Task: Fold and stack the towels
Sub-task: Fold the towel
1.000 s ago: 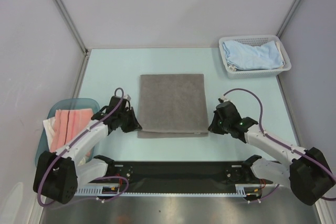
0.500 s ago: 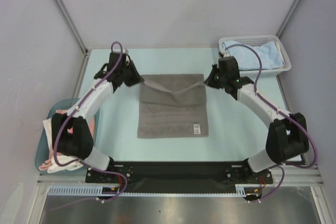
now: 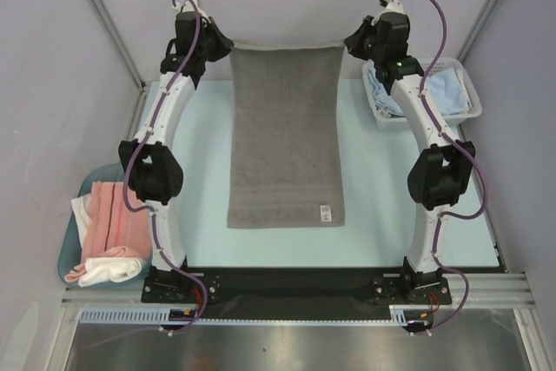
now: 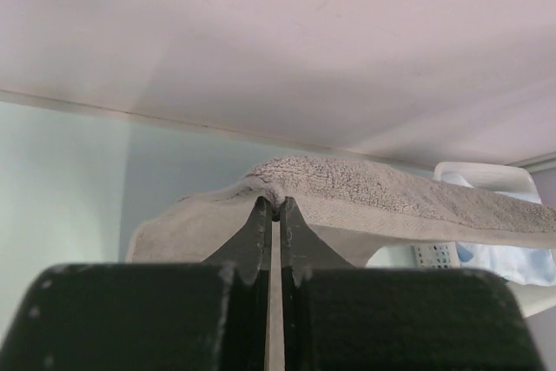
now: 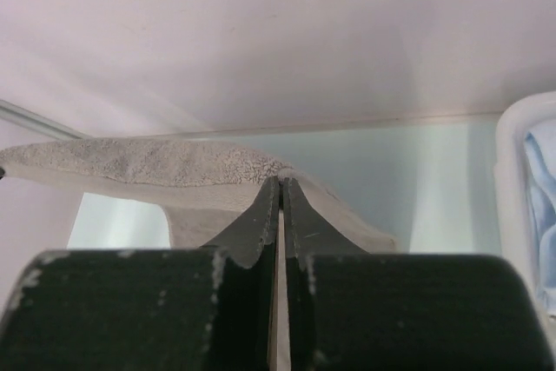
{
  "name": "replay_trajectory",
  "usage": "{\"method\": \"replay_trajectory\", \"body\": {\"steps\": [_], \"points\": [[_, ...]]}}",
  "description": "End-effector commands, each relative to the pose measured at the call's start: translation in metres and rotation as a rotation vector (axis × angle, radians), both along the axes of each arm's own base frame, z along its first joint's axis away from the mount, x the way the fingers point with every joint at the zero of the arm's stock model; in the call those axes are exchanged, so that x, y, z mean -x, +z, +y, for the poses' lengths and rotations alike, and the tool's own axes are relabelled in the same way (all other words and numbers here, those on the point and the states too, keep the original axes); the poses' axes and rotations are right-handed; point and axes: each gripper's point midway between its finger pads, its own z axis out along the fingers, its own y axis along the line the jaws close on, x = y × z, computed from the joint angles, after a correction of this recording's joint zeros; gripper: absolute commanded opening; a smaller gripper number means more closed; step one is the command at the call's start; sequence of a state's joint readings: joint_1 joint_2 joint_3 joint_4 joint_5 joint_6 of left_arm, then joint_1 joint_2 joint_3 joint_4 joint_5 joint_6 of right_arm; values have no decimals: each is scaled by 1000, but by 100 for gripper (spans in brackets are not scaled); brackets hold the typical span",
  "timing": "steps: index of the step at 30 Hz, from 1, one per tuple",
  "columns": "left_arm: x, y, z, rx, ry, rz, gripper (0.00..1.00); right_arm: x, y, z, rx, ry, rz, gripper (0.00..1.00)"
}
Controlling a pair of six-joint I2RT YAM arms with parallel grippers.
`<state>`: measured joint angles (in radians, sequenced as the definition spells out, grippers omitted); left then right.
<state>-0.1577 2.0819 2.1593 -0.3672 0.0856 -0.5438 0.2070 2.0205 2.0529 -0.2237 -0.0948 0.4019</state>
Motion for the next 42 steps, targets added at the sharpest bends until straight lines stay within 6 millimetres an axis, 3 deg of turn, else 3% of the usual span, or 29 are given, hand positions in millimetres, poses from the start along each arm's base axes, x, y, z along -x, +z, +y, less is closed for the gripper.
{"method": "replay_trajectory", "body": {"steps": [1, 4, 6, 7, 8, 9, 11, 12, 13, 14, 15, 16, 18, 19, 20, 22, 23, 26, 27, 29, 30, 31, 37, 42], "points": [[-10, 25, 9, 5, -6, -78, 0, -3, 28, 3, 21, 26, -69, 0], [-7, 29, 8, 5, -13, -84, 0, 2, 32, 0, 24, 19, -73, 0], [0, 32, 10, 6, -9, -84, 0, 5, 24, -1, 36, 19, -53, 0], [3, 34, 10, 6, -11, -87, 0, 12, 34, -3, 32, 17, -69, 0], [7, 21, 10, 4, -9, -60, 0, 15, 33, -3, 33, 17, -68, 0], [15, 30, 12, 7, -9, -73, 0, 19, 24, -5, 34, 14, -54, 0], [23, 17, 12, 4, -9, -49, 0, 31, 19, -7, 34, 11, -38, 0], [30, 26, 13, 6, -9, -64, 0, 34, 16, -8, 33, 9, -32, 0], [35, 12, 14, 4, -11, -36, 0, 38, 16, -10, 34, 5, -32, 0], [39, 13, 14, 5, -13, -39, 0, 46, 26, -11, 27, 5, -48, 0], [47, 20, 15, 8, -11, -54, 0, 50, 12, -12, 24, 3, -20, 0], [52, 9, 16, 6, -12, -34, 0, 54, 13, -13, 20, 0, -23, 0], [64, 16, 17, 9, -10, -50, 0, 67, 10, -14, 11, 0, -16, 0], [69, 6, 18, 6, -9, -31, 0, 71, 9, -14, 7, 1, -14, 0], [72, 7, 18, 7, -10, -35, 0, 78, 17, -16, 1, 0, -30, 0], [82, 4, 19, 12, -12, -29, 0, 86, 8, -15, 1, 2, -9, 0], [86, 4, 20, 17, -11, -30, 0, 93, 16, -16, -3, -1, -22, 0], [102, 0, 21, 23, -12, -27, 0, 106, 6, -13, -3, 6, 0, 0], [107, -11, 22, 21, -10, -4, 0, 115, 5, -10, -5, 14, 1, 0], [117, -7, 23, 24, -10, -17, 0, 122, 1, -8, -1, 12, 9, 0], [122, -17, 24, 23, -9, 3, 0, 129, 7, -7, -2, 13, -5, 0], [128, -12, 24, 25, -12, -9, 0, 133, -3, -5, 6, 14, 14, 0], [152, -21, 26, 28, -16, -7, 0, 158, -2, -5, 2, 10, 3, 0], [171, -28, 26, 35, -22, 0, 0, 177, -13, -1, 1, 19, 20, 0]]}}
